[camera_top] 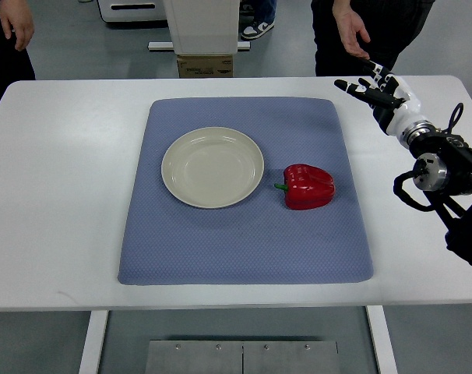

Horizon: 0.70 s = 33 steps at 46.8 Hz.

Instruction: Place red pepper on plate with right hand

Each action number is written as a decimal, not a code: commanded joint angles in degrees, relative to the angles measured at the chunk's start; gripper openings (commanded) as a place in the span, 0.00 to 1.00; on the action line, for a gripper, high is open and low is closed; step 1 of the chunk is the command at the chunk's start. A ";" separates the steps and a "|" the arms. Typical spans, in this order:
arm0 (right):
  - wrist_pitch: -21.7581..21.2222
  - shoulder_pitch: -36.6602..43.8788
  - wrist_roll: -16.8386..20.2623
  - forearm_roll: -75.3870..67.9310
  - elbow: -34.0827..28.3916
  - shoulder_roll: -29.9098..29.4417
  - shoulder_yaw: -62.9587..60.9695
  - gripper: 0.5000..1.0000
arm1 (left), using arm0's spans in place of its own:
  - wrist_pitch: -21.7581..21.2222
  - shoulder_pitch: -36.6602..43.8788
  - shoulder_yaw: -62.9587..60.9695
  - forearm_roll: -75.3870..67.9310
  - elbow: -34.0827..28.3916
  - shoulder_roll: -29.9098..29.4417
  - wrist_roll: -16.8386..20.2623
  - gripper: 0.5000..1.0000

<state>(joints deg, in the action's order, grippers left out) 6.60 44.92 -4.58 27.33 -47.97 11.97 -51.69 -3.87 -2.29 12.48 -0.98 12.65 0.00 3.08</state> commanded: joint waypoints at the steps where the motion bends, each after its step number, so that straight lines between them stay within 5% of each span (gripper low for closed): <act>1: 0.08 0.08 0.01 0.00 -0.11 -0.02 0.01 1.00 | 0.00 0.00 0.00 0.01 0.00 0.00 -0.01 1.00; 33: -3.35 2.01 0.01 0.09 -0.55 2.88 4.84 1.00 | 0.00 0.00 0.00 0.01 0.00 0.00 -0.01 1.00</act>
<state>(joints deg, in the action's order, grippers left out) 3.98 46.63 -4.48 27.41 -48.24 13.85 -48.29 -3.87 -2.29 12.48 -0.98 12.66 0.00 3.08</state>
